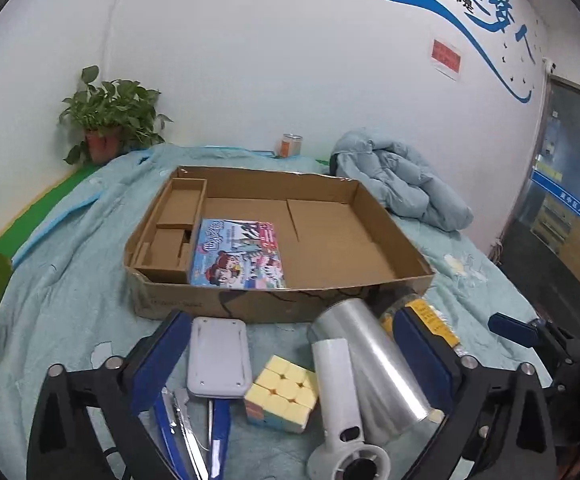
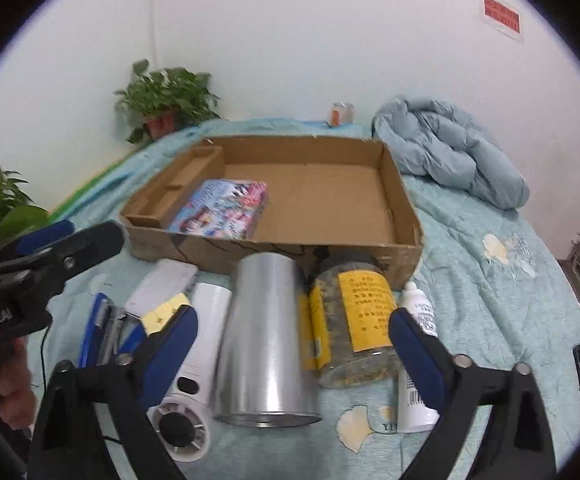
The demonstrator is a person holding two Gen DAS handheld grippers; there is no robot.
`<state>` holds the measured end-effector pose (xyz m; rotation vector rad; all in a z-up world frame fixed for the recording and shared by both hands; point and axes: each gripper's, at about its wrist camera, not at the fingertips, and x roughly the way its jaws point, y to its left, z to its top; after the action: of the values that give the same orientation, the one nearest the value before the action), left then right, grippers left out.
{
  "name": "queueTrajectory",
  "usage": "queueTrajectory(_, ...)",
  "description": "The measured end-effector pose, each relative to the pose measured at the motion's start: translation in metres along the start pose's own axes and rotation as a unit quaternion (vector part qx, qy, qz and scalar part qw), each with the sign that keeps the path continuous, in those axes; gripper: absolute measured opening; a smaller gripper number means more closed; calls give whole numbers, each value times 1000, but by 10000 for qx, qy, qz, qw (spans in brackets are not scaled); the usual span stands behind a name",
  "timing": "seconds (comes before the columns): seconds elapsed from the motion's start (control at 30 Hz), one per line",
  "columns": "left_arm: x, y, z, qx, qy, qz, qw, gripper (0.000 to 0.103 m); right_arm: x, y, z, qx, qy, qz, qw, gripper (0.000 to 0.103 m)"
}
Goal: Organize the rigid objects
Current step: 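Withdraw the left gripper and reach toward the silver metal canister, then grasp the silver canister with the left gripper and lift it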
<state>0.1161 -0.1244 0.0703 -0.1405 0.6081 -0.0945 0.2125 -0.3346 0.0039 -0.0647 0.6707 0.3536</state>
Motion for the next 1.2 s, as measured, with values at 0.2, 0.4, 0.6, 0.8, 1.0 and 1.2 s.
queueTrajectory(0.2,6,-1,-5,-209,301,-303,9989,102,1,3,-8,-65,201,104,9997,97)
queueTrajectory(0.4,8,-3,-6,-152,463,-467,9977,102,0,4,-14,-97,264,47,9996,97)
queueTrajectory(0.6,11,-5,-10,-51,578,-471,9972,102,3,6,-19,-141,390,11,9991,97)
queueTrajectory(0.8,24,0,-12,-122,829,-658,9943,102,8,8,-24,-220,497,-8,9985,97)
queueTrajectory(1.0,58,5,-11,-494,1417,-1246,9808,102,13,5,-29,-86,587,240,9980,97)
queueTrajectory(1.2,103,-2,-10,-579,2017,-1692,9630,99,24,-11,-47,270,997,645,9926,97)
